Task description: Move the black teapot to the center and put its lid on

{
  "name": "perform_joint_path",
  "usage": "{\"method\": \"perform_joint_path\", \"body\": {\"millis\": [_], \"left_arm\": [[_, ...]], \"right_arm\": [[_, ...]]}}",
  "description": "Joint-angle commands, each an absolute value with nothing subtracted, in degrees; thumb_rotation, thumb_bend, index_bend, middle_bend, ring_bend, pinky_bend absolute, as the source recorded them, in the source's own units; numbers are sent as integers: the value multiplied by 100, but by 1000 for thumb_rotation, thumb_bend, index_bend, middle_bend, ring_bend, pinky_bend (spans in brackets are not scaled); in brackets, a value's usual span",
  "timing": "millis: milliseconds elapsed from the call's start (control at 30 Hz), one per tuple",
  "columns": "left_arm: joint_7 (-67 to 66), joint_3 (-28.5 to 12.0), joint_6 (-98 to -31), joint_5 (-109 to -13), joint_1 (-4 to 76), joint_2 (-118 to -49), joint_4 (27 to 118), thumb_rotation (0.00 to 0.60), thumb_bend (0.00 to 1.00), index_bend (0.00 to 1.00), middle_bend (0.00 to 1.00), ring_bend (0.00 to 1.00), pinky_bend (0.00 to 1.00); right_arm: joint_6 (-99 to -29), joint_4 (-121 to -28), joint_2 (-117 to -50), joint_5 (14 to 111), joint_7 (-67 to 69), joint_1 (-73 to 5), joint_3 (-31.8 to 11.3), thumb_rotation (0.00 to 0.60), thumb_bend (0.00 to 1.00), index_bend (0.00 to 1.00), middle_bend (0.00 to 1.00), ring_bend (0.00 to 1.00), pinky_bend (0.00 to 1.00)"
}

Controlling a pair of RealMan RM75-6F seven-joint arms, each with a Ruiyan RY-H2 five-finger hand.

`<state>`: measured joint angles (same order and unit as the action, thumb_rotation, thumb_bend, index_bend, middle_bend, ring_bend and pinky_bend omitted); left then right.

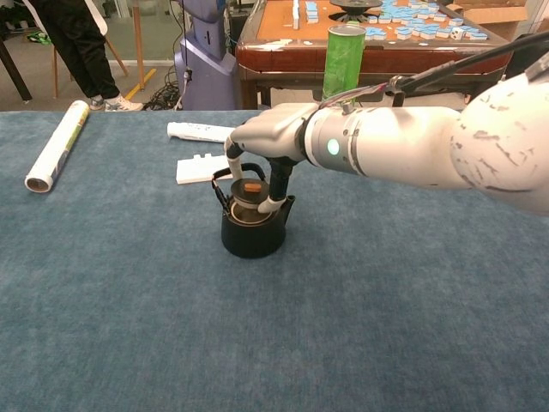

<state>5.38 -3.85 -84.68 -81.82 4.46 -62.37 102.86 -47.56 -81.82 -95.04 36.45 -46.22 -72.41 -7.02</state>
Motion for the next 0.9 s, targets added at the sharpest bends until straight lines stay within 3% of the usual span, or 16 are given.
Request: {"method": "perform_joint_path", "body": {"millis": [33, 467, 900], "left_arm": [[539, -385, -8470, -8185, 444, -6238, 10286, 600, 193, 149, 238, 272, 182], [551, -399, -8454, -8180, 446, -6234, 10279, 600, 193, 149, 238, 272, 182], [580, -426, -8444, -8162, 452, -6214, 10275, 600, 193, 149, 238, 272, 182]], "right_arm": [[-4761, -8180, -9509, 3626, -4617, -7252, -702, 600, 267, 310, 94, 0, 0], [-4850, -8478, -9287, 3840, -4427, -7184, -700, 600, 267, 261, 94, 0, 0], [-5281, -9461, -8360, 4671, -3995, -6614, -424, 600, 267, 261, 94, 0, 0]]}}
